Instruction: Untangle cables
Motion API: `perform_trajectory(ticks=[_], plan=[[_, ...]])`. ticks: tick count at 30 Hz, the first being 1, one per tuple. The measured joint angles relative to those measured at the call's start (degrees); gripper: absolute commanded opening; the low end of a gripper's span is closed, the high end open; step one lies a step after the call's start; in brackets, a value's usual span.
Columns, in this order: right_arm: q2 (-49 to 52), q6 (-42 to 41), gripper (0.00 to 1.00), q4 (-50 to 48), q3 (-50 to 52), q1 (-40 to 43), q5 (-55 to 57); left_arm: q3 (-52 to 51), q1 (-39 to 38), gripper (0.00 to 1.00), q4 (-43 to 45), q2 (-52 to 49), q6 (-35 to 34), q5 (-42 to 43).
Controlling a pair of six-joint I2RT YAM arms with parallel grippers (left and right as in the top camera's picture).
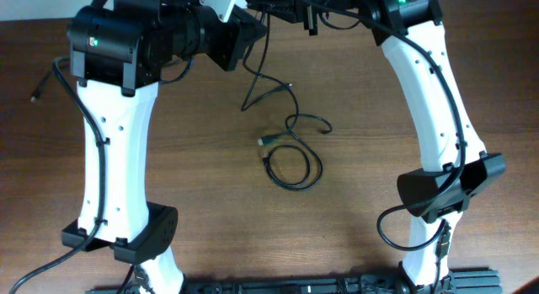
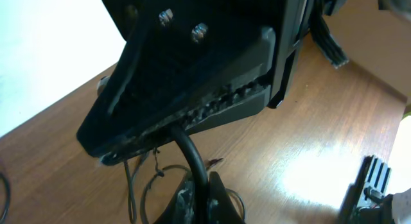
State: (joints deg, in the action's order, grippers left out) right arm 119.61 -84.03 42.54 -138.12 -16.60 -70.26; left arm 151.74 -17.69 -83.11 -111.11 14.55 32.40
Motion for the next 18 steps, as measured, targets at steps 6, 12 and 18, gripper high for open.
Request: perform_trajectory(ticks=[6, 12, 18], plan=[[0.00, 27.69, 0.99, 2.58, -0.15, 2.05, 1.27, -0.33, 1.49, 0.00, 7.48, 0.11, -5.27, 0.35], [-0.24, 58.90, 0.99, 40.39, -0.63, 12.57, 16.76, -0.96, 10.27, 0.00, 25.22, 4.09, -18.16, 8.17], [-0.52, 66.86, 0.99, 36.20, 9.14, -2.64, 41.75, -0.57, 10.23, 0.00, 46.16, 9.70, -32.98, 12.90]])
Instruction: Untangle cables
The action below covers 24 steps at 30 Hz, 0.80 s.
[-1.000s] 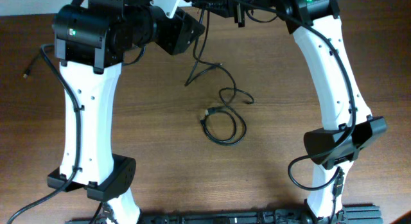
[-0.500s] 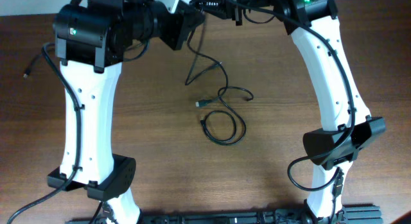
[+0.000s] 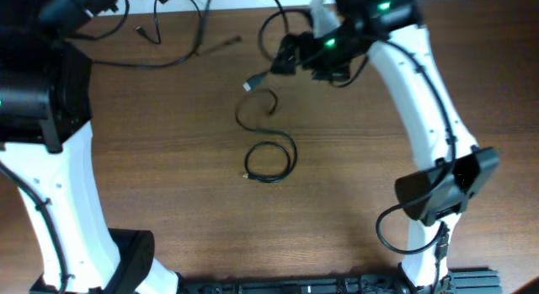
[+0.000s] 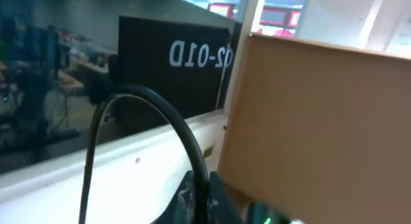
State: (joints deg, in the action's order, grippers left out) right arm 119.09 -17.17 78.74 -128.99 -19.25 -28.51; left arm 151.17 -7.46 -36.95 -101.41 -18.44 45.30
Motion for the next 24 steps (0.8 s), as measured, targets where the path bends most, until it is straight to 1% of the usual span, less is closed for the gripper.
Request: perform_trajectory(ticks=[2, 4, 6, 7, 8, 10, 11, 12, 14, 16, 17, 19, 20, 22, 24], plan=[[0.02, -2.97, 0.99, -3.43, 5.40, -3.26, 3.96, 0.02, 0.00, 0.00, 2.10, 0.07, -2.67, 0.24], [0.02, -4.66, 0.99, -5.49, 10.23, -4.39, 5.99, 0.02, 0.00, 0.00, 2.25, 0.07, -4.15, 0.13], [0.04, -5.38, 0.99, -5.51, 11.80, -4.31, 6.93, 0.11, 0.00, 0.00, -2.19, 0.22, -4.83, -4.48], [0.04, -5.38, 0.99, -5.57, 11.80, -4.04, 7.02, 0.20, -0.07, 0.00, -6.10, 0.28, -4.79, -8.72], [0.04, -5.49, 0.99, -5.60, 11.82, -3.43, 7.15, 0.31, -0.11, 0.00, -10.73, 0.37, -4.79, -15.19], [0.04, -5.57, 0.99, -5.25, 11.85, -1.73, 7.54, 0.24, 0.15, 0.00, -16.35, 0.37, -4.76, -25.99], [0.04, -5.55, 0.99, -4.79, 11.85, -0.42, 8.48, 0.20, 0.96, 0.00, -19.56, 0.37, -4.74, -34.27], [0.04, -5.57, 0.99, -4.70, 11.85, 0.02, 9.42, 0.22, 2.14, 0.00, -20.55, 0.37, -4.74, -38.53], [0.04, -5.55, 0.99, -4.68, 11.85, 0.04, 11.67, -0.09, 8.39, 0.00, -22.86, 0.37, -4.76, -44.78], [0.04, -5.55, 0.99, -4.63, 11.85, 0.04, 12.63, -2.21, 14.71, 0.00, -24.65, 0.42, -5.73, -46.51], [0.04, -5.53, 0.99, -4.72, 11.85, 0.04, 12.72, -4.42, 17.81, 0.00, -25.83, 0.46, -7.87, -47.10], [0.04, -5.55, 0.99, -4.63, 11.85, 0.04, 13.03, -9.62, 21.40, 0.00, -26.47, 0.46, -12.76, -47.25], [0.04, -5.57, 0.99, -4.63, 11.85, 0.04, 13.07, -11.67, 21.70, 0.00, -26.08, 0.46, -14.23, -45.90], [0.04, -5.55, 0.99, -4.68, 11.85, 0.04, 13.09, -13.40, 21.73, 0.00, -23.45, 0.46, -15.37, -40.13], [0.04, -5.55, 0.99, -4.66, 11.85, 0.04, 13.14, -13.51, 21.77, 0.00, -17.40, 0.46, -15.02, -30.69]])
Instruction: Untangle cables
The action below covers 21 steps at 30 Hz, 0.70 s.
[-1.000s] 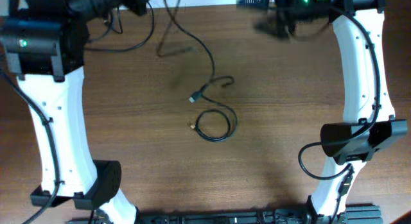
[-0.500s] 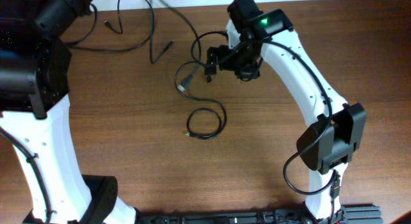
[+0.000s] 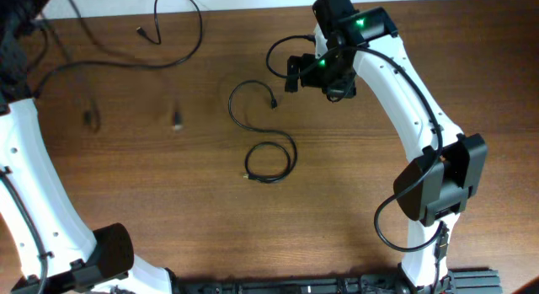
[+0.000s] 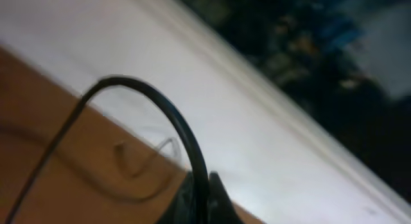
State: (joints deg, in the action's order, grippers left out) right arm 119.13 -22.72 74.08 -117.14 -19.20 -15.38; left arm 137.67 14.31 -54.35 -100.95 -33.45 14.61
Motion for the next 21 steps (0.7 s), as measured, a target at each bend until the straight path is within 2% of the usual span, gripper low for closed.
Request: perform_trajectory(ticks=[2, 4, 9, 14, 16, 19, 21], plan=[[0.00, -0.02, 0.99, -0.02, 0.00, 0.00, -0.02, 0.00, -0.04, 0.00, 1.46, 0.00, 0.46, 9.11], [0.00, 0.00, 0.99, 0.00, 0.00, 0.00, 0.00, 0.00, -0.04, 0.00, 0.33, 0.00, 0.94, 11.76], [0.00, 0.00, 0.99, 0.00, 0.00, 0.00, 0.15, 0.02, 2.12, 0.00, -13.11, -0.85, 1.09, -1.22], [0.00, -0.04, 0.99, 0.00, 0.00, 0.00, 0.15, 0.00, 9.46, 0.00, -20.20, -9.35, -1.16, -8.59], [0.00, 0.00, 0.99, -0.02, 0.00, 0.00, 0.15, 0.00, 11.45, 0.00, -22.60, -11.80, -4.00, -13.20], [0.00, 0.00, 0.99, 0.02, 0.00, 0.00, 0.17, -0.02, 14.95, 0.00, -27.80, -13.92, -13.51, -23.08], [0.00, -0.04, 0.99, -0.02, 0.00, 0.00, 0.17, -0.02, 18.21, 0.00, -27.76, -16.37, -17.11, -27.50]])
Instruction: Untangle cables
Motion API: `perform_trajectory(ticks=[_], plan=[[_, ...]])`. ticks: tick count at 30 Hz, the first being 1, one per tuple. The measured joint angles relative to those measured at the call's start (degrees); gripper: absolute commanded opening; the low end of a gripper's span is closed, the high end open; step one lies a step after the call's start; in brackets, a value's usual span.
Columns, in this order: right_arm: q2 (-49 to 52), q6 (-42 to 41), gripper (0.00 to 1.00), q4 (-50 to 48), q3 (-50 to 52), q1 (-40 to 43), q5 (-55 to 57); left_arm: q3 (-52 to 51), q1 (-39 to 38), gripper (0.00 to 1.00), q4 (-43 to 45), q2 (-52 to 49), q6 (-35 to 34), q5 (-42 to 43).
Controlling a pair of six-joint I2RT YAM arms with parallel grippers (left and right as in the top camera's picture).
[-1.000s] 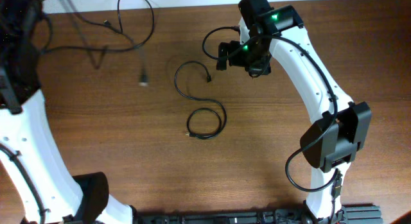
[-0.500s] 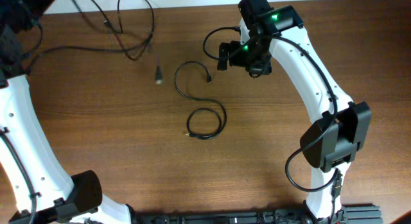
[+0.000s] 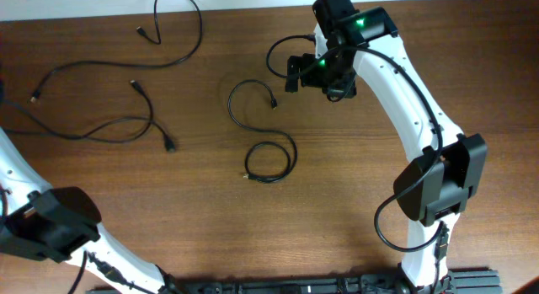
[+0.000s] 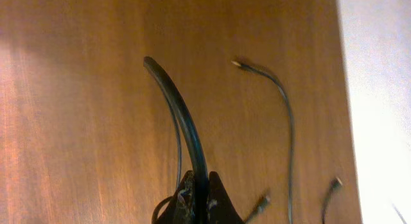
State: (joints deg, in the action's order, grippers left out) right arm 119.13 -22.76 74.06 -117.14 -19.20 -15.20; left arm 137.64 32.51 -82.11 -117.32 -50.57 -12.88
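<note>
Several thin black cables lie on the brown table [image 3: 354, 201]. A long one [image 3: 101, 130] sprawls at the left, and another [image 3: 181, 41] curls at the top left. A third [image 3: 269, 159] forms a small coil in the middle, with an arc above it. My left gripper [image 4: 198, 201] is shut on a thick black cable [image 4: 183, 118] that arches up from the jaws. It is out of the overhead view. My right gripper [image 3: 293, 72] hovers right of the arc, beside a cable loop [image 3: 274, 51]. Its jaws are too dark to read.
The white right arm [image 3: 413, 100] arches from its base [image 3: 434, 197] at the lower right over the table's right half. The left arm's base [image 3: 50, 222] sits at the lower left. More thin cable ends [image 4: 282, 115] lie under the left wrist near the table's pale edge.
My left wrist view has swung from the wall to looking down on the table. The long cable at the left has settled flat and sharp. The right arm and middle coil have not moved.
Both grippers met at the top centre over one tangle, the left shut on a cable. Then the left was at the far top left and the right held a cable end above the coil. By now the cables lie in separate places and the left gripper is off the left edge.
</note>
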Motion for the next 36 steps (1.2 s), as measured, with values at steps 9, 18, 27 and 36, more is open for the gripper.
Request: perform_trajectory(ticks=[9, 18, 27, 36], plan=[[0.00, 0.04, 0.99, 0.00, 0.00, 0.00, -0.02, -0.44, 4.57, 0.04, 7.48, -15.34, 1.66, -10.88], [0.00, 0.04, 0.99, 0.04, 0.02, 0.00, 0.00, -0.46, 6.97, 0.43, 14.32, -25.57, 7.98, -12.96], [0.00, 0.04, 0.99, 0.00, 0.02, 0.00, 0.00, 1.25, 10.93, 0.99, 23.28, -26.80, 26.80, -4.22], [0.00, 0.04, 0.99, 0.00, 0.02, 0.00, 0.00, 2.38, 8.68, 0.81, 18.45, -19.32, 27.74, 14.58]])
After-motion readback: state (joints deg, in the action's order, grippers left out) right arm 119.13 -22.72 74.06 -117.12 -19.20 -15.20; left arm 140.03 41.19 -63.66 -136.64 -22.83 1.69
